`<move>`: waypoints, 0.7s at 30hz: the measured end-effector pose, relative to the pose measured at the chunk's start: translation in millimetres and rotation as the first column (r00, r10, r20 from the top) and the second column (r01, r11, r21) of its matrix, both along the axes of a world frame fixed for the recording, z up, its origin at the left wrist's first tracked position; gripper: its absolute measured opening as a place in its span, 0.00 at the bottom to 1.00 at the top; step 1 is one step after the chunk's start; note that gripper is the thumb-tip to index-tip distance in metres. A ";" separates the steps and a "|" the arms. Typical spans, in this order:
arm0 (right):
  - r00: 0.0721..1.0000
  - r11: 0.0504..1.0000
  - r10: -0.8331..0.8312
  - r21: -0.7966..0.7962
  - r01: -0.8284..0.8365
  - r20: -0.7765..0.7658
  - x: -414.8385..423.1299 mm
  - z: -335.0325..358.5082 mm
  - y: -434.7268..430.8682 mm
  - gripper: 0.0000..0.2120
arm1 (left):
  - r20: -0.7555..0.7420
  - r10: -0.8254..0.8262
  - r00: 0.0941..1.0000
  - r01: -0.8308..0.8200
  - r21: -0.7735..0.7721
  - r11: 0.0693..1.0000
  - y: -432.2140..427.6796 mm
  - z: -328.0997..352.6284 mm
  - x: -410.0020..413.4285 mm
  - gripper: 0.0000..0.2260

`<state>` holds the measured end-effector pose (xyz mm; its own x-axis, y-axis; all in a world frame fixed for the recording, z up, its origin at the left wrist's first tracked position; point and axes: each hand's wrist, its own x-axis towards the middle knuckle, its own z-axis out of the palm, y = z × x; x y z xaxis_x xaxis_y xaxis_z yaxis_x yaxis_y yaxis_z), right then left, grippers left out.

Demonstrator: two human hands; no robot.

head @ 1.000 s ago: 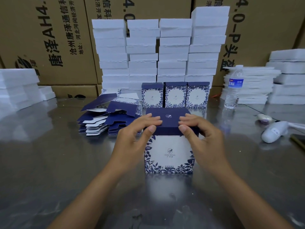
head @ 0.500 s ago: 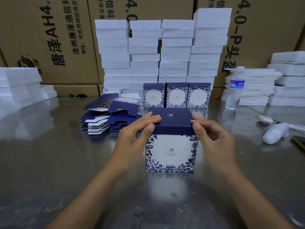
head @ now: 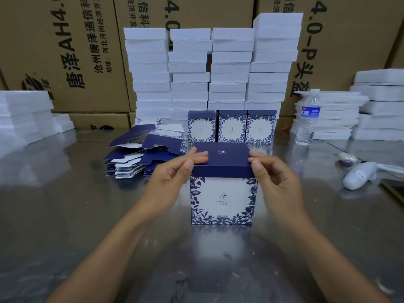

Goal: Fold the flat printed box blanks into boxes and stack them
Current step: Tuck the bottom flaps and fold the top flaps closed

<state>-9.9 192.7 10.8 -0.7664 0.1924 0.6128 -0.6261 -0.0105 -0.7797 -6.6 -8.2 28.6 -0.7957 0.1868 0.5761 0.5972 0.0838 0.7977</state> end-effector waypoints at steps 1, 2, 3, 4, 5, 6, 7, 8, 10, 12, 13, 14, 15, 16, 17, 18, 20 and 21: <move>1.000 1.000 -0.013 0.027 0.013 0.010 1.1 -0.3 -0.3 0.03 | 0.017 -0.015 1.000 0.016 -0.001 1.000 -2.4 2.4 -0.1 0.11; 0.999 0.997 -0.034 0.065 0.032 0.020 2.9 -1.0 -0.3 0.02 | 0.018 -0.019 1.000 0.019 -0.011 1.000 -3.8 4.5 -0.7 0.10; 0.996 0.987 -0.087 0.136 0.086 0.005 5.7 -2.1 -0.5 0.04 | 0.011 -0.015 1.000 0.015 -0.020 1.000 -4.2 5.5 -1.6 0.10; 0.984 0.954 -0.172 0.240 0.179 -0.049 9.7 -3.9 -2.2 0.08 | 0.006 -0.007 1.000 0.007 -0.019 1.000 -3.4 5.6 -2.5 0.10; 0.958 0.896 -0.257 0.340 0.285 -0.126 14.5 -7.0 -6.0 0.14 | 0.005 0.001 1.000 -0.001 -0.009 1.000 -1.9 5.4 -3.1 0.10; 0.927 0.834 -0.320 0.408 0.373 -0.193 18.8 -11.5 -11.7 0.20 | 0.003 0.007 1.000 -0.007 0.005 1.000 0.7 5.2 -4.0 0.09; 0.908 0.789 -0.359 0.449 0.419 -0.215 23.1 -16.6 -19.4 0.28 | 0.000 0.014 1.000 -0.014 0.018 1.000 3.7 4.5 -5.2 0.09; 0.906 0.767 -0.377 0.485 0.421 -0.190 27.6 -21.1 -27.9 0.35 | -0.002 0.023 1.000 -0.023 0.029 0.999 7.3 3.8 -6.3 0.08; 0.907 0.737 -0.411 0.554 0.388 -0.090 30.0 -26.7 -43.0 0.48 | -0.004 0.053 0.999 -0.053 0.048 0.997 15.3 1.3 -8.9 0.09; 0.885 0.715 -0.464 0.582 0.387 -0.018 22.7 -26.2 -49.9 0.55 | 0.009 0.079 0.997 -0.080 0.099 0.992 24.0 -1.9 -12.2 0.10; 0.871 0.715 -0.491 0.575 0.398 0.007 16.9 -23.8 -51.3 0.57 | 0.013 0.085 0.996 -0.086 0.128 0.988 28.4 -3.2 -14.1 0.10; 0.858 0.719 -0.512 0.560 0.412 0.027 10.3 -21.1 -51.7 0.57 | 0.006 0.085 0.996 -0.085 0.146 0.986 33.0 -4.6 -16.2 0.10; 0.849 0.724 -0.527 0.543 0.425 0.039 3.7 -19.4 -51.3 0.56 | -0.006 0.077 0.997 -0.076 0.153 0.985 37.5 -6.1 -18.5 0.09; 0.844 0.728 -0.534 0.528 0.436 0.040 -2.8 -18.8 -50.5 0.54 | -0.021 0.062 0.998 -0.058 0.155 0.986 41.7 -8.3 -20.0 0.09; 0.844 0.731 -0.536 0.517 0.445 0.031 -9.4 -18.8 -48.5 0.51 | -0.040 0.050 0.998 -0.043 0.154 0.987 45.3 -11.6 -21.4 0.09; 0.847 0.733 -0.531 0.513 0.447 0.020 -16.2 -18.6 -44.9 0.49 | -0.062 0.054 0.997 -0.045 0.150 0.988 48.6 -15.9 -23.2 0.10; 0.857 0.727 -0.515 0.529 0.438 -0.003 -31.6 -14.4 -33.0 0.49 | -0.094 0.147 0.985 -0.131 0.155 0.979 52.2 -27.4 -28.7 0.14; 0.857 0.720 -0.516 0.537 0.440 -0.011 -40.9 -10.3 -25.1 0.50 | -0.072 0.212 0.975 -0.196 0.182 0.964 51.3 -33.4 -33.5 0.13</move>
